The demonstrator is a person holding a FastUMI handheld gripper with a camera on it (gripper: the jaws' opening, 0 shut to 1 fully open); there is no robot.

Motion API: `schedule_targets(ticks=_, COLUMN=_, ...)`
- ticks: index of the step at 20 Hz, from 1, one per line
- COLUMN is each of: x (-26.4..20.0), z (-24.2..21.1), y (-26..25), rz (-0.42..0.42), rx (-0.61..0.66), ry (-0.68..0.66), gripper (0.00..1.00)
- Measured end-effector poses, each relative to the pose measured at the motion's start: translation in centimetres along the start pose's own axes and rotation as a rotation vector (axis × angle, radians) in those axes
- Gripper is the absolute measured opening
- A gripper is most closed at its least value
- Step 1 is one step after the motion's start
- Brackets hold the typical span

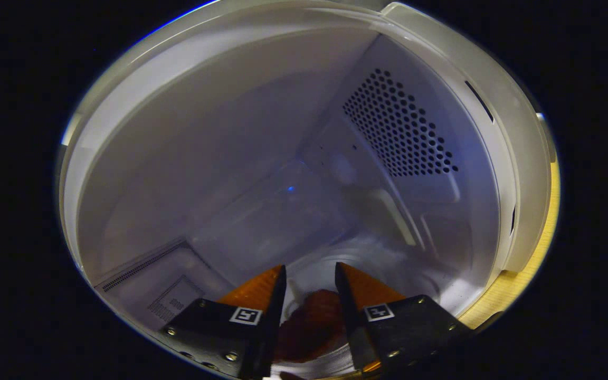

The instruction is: Open the microwave, put the food inside, and close the microwave door.

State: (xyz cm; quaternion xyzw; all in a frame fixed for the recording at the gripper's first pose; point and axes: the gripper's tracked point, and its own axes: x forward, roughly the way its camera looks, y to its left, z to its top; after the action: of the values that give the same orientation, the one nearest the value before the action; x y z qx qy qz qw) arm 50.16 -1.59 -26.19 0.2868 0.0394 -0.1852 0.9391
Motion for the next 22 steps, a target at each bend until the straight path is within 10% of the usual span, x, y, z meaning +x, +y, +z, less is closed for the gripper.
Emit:
schedule_targets(ticks=5, x=-1.2, z=0.8, y=-1.1, rz=-0.027, rx=-0.153, ry=-0.041, gripper=0.94)
schedule_targets(ticks=14, x=-9.9, z=2.6, y=2.3, rz=0.108, rx=-0.385, ry=-0.056, gripper=0.94)
schedule_targets(ticks=22, x=-28.8, z=4.4, y=5.7, rz=0.426, rx=-0.481, ry=0.01, gripper=0.95)
